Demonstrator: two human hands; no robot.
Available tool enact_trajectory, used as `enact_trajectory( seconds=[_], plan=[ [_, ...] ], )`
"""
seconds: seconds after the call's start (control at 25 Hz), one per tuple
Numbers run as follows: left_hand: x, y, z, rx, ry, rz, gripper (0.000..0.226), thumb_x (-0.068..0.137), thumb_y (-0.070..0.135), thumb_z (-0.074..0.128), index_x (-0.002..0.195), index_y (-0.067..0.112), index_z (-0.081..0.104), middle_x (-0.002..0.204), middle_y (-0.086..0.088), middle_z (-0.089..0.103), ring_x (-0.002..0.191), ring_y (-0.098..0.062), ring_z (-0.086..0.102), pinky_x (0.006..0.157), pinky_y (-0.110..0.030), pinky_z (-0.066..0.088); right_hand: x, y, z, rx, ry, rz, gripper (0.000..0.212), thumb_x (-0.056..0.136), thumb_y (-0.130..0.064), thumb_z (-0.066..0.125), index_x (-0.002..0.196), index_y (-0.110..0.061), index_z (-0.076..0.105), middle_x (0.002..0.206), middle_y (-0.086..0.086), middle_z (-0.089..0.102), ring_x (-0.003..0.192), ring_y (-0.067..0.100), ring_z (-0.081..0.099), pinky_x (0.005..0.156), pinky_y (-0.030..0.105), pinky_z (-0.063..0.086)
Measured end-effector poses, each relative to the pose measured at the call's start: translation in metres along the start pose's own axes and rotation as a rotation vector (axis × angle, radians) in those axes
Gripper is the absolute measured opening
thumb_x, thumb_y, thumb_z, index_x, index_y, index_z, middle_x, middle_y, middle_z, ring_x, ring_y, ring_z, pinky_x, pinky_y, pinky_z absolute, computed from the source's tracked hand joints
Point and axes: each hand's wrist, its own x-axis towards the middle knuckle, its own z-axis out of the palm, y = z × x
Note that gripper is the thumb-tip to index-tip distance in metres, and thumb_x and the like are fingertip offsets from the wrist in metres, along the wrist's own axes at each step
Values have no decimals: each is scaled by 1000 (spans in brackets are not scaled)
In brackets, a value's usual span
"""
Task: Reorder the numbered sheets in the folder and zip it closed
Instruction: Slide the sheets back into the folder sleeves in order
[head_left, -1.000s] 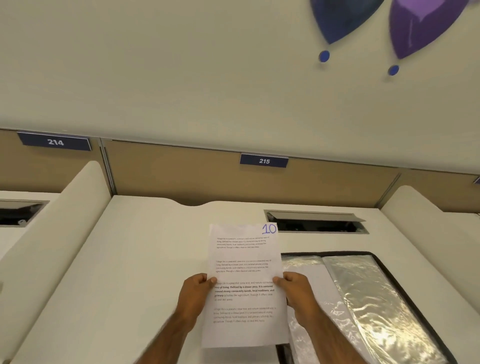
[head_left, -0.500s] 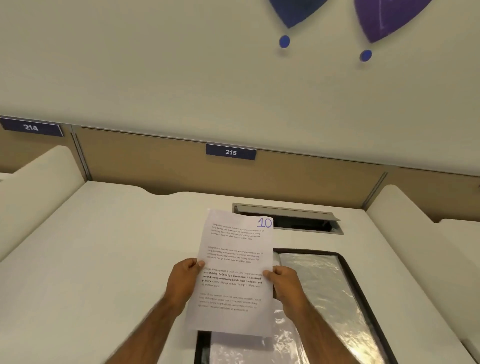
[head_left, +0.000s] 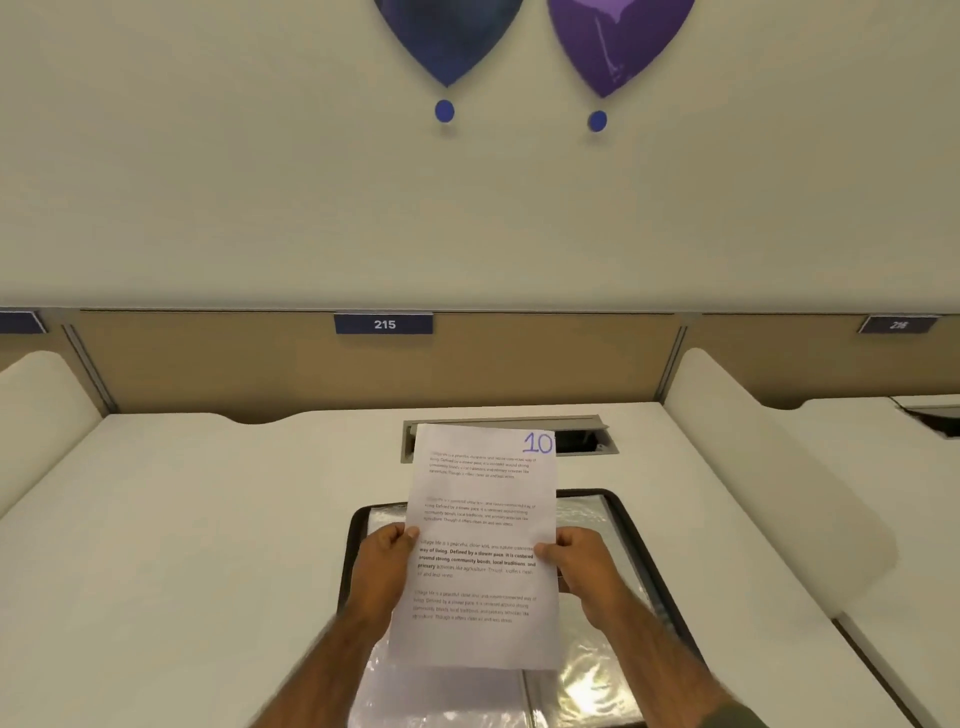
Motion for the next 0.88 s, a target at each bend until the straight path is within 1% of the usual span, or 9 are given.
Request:
enact_trajectory(
  seconds=[0.16, 0.28, 0.36, 0.48, 0.52, 0.68, 0.8, 0.88],
  plan=[
    [-9, 7, 27, -25, -61, 15, 24, 105, 22, 52, 99, 10, 71, 92, -2, 79, 81, -21, 76, 70, -34, 60, -5, 1, -30, -10, 64, -18, 14, 93, -1, 63, 99, -6, 75, 96, 5, 79, 86, 26, 77, 81, 51, 62],
    [-16, 14, 44, -8, -53, 34, 24, 105, 22, 51, 99, 11, 71, 91, 0, 79, 80, -19, 76, 68, -32, 59, 1, 0, -48, -11, 50, -18, 13, 94, -1, 63, 100, -5, 74, 95, 6, 79, 85, 27, 77, 82, 51, 62],
    [-14, 19, 56, -1, -27, 41, 24, 105, 21, 50, 98, 11, 70, 90, 0, 78, 80, -20, 76, 71, -36, 61, 9, -3, -59, -17, 5, -13, 13, 94, -1, 63, 102, -5, 73, 97, 7, 79, 86, 27, 77, 82, 50, 62],
    [-5, 26, 82, 10, 17, 42, 25, 105, 22, 50, 96, 8, 70, 88, -2, 78, 81, -24, 76, 79, -46, 62, 32, -11, -85, -45, -44, -22, 13, 92, 0, 65, 103, -6, 71, 101, 7, 78, 87, 26, 77, 81, 49, 62],
    [-2, 27, 91, 22, 32, 47, 26, 105, 22, 51, 95, 7, 70, 87, -2, 78, 81, -25, 75, 80, -47, 62, 41, -13, -93, -57, -59, -28, 13, 92, 0, 66, 103, -6, 71, 102, 7, 77, 87, 26, 77, 81, 48, 63],
    [9, 30, 124, 65, 89, 50, 25, 104, 21, 52, 92, 7, 70, 88, -2, 77, 83, -24, 75, 72, -37, 61, 71, -12, -129, -44, -102, -46, 15, 91, 0, 67, 105, -3, 70, 105, 11, 76, 90, 30, 76, 82, 52, 62],
    [16, 26, 136, 71, 146, 63, 22, 104, 17, 51, 94, 8, 69, 89, -3, 76, 82, -24, 74, 69, -33, 61, 89, -13, -149, 20, -88, -36, 14, 93, -1, 66, 106, -4, 68, 105, 10, 76, 91, 31, 75, 83, 53, 61],
    [27, 17, 139, 179, 196, 83, 17, 102, 17, 53, 93, 14, 67, 88, -2, 74, 84, -25, 72, 68, -28, 57, 106, -21, -160, 70, -54, -33, 15, 93, -1, 67, 107, -4, 67, 107, 11, 75, 92, 32, 74, 85, 53, 61]
  ],
)
